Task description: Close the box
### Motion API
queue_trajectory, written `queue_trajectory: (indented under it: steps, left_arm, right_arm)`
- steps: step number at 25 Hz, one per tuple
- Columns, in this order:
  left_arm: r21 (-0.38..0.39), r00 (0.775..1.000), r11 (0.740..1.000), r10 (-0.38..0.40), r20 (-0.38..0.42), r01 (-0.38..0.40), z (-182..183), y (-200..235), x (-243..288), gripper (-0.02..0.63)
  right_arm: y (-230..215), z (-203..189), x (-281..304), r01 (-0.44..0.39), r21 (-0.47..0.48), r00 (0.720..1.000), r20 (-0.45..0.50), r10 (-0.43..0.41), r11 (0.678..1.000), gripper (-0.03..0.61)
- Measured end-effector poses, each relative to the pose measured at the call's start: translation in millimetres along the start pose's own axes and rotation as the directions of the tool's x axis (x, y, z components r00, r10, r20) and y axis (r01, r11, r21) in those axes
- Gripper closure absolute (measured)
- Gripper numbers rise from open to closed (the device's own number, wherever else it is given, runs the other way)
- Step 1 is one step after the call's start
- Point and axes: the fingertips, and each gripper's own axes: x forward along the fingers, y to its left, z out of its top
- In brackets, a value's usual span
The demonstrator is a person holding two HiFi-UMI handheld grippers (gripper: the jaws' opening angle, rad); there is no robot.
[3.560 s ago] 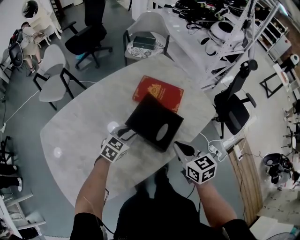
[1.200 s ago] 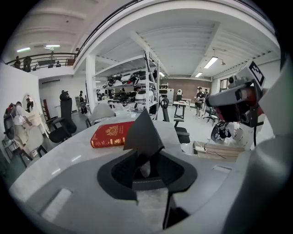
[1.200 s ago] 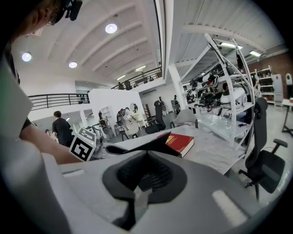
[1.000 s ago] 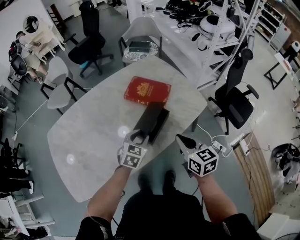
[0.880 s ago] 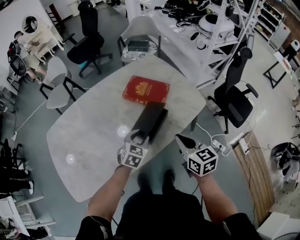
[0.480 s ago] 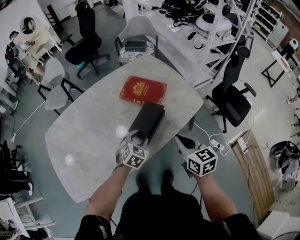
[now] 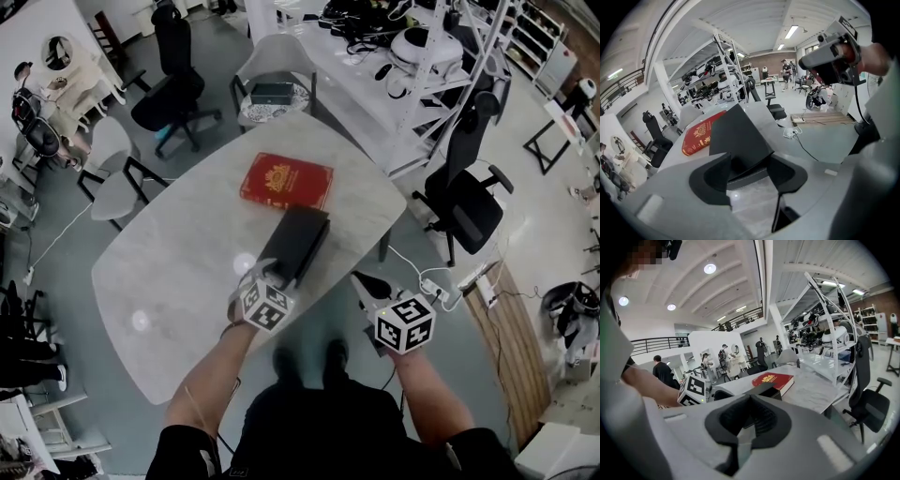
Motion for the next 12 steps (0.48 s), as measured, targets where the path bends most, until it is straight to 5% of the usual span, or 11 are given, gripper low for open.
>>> queue_trajectory:
  steps: [12]
  left_arm:
    - [0.048,0.993,0.993,-0.107,-0.056,0.11,-0.3,-5.9,-1.2,0.359]
  right_arm:
    - [1.7,5.8,-8.4,0.005,-0.012,1.0,0.022,-0.005,1.0,0.577]
